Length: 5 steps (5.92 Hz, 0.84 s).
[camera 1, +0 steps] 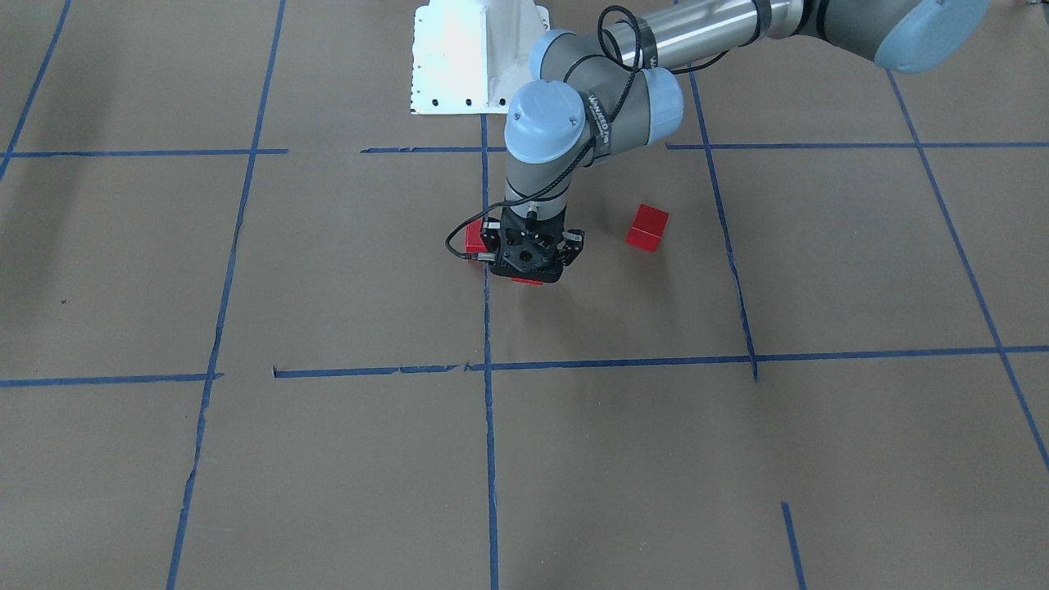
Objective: Form red blocks into L shape at center
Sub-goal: 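Carry the red cube with the left gripper beside the center cube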
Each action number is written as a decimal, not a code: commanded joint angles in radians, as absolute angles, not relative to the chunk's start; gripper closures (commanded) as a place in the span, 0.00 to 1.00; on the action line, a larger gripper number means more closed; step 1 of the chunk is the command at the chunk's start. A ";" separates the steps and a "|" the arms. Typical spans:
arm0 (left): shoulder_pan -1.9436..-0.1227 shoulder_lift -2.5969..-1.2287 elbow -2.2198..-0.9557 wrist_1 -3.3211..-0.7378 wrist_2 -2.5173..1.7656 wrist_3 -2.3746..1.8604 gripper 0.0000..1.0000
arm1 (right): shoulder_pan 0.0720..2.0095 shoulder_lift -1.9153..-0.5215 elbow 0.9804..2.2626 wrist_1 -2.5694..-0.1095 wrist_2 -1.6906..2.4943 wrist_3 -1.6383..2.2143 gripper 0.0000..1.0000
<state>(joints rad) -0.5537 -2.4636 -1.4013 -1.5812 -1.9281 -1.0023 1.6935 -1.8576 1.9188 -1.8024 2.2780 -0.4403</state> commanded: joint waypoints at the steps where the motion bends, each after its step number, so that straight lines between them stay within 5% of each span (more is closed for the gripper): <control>1: -0.554 -2.574 -1.287 -1.578 -1.927 -1.051 0.98 | 1.694 -1.858 1.919 -1.802 2.278 -0.440 0.00; 5: -0.502 -2.576 -1.261 -1.600 -1.875 -1.106 0.97 | 1.694 -1.858 1.917 -1.802 2.278 -0.440 0.00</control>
<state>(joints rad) -0.5146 -2.5752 -1.2636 -1.5994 -1.8812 -1.0993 1.6935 -1.8576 1.9177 -1.8024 2.2779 -0.4402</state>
